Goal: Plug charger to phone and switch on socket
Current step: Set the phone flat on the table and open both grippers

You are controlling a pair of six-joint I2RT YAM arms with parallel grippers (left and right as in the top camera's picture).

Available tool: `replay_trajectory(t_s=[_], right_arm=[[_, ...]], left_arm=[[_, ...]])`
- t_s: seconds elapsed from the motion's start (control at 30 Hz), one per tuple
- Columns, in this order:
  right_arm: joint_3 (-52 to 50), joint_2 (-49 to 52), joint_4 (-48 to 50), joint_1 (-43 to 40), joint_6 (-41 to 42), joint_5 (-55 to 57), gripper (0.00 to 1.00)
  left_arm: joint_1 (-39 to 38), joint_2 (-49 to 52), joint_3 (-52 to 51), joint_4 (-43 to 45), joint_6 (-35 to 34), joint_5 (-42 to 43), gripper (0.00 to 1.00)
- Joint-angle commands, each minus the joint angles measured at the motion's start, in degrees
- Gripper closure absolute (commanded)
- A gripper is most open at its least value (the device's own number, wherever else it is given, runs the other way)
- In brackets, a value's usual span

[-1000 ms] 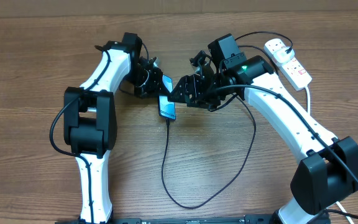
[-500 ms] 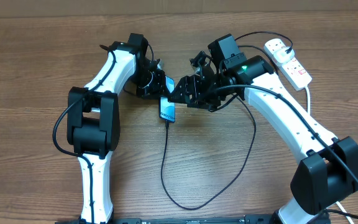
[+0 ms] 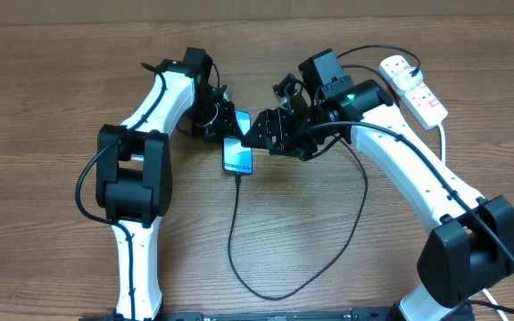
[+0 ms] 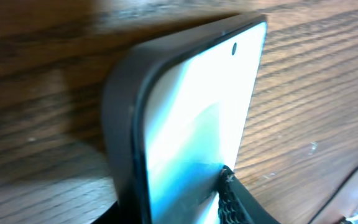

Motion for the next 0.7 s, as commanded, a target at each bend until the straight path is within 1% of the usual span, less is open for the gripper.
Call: replay_trajectory(t_s=[0.0,0.13,0.23,0.27,0.33,0.4,0.47,0.5,0.57,0.63,0.67], right_arm=[[1.01,-0.26,0.11,-0.22,0.22,0.52,0.24],[1.01,-0.26,-0.02,-0.22,0.22,0.52,0.24],[1.01,-0.26,-0.24,-0.22,0.20,0.59,0.23],[1.01,-0.26,-0.33,-0.22,0.22,0.85,0.21],[1.01,-0.26,-0.92,-0.22,0.24,2.51,0.20],[1.01,-0.26,-2.51,-0.22,0.26,7.08,0.17],[1.01,-0.26,-3.56,-0.22,0.26,9.57,0.16],[1.01,-0.26,-3.80,-0.22,0.24,10.05,0.15],[1.01,-0.26,-4.07,-0.22,0.24,10.40,0.15],[1.01,-0.26,-4.22,-0.22,0.24,10.43,0.14],[1.01,-0.26,-4.26,-0.22,0.22,10.47,0.14]], left_arm=[[-0.17,0.26,-0.24,-0.66,-0.31,-3.61,0.69],[-0.11,0.26,-0.24,-0.83,-0.31,-5.60,0.67],[-0.07,0.26,-0.24,-1.36,-0.31,-8.22,0.63],[-0.04,0.26,-0.22,-1.75,-0.31,-9.44,0.63],[0.04,0.24,-0.07,-2.49,-0.31,-10.82,0.62],[0.09,0.22,0.26,-3.30,-0.31,-11.21,0.59],[0.09,0.04,0.57,-3.61,-0.31,-11.21,0.54],[0.09,-0.22,0.70,-3.63,-0.31,-11.19,0.48],[0.09,-0.61,1.07,-3.65,-0.31,-11.21,0.31],[0.11,-0.90,2.27,-3.80,-0.28,-11.26,0.17],[0.11,-1.25,2.58,-3.85,-0.31,-11.43,0.14]])
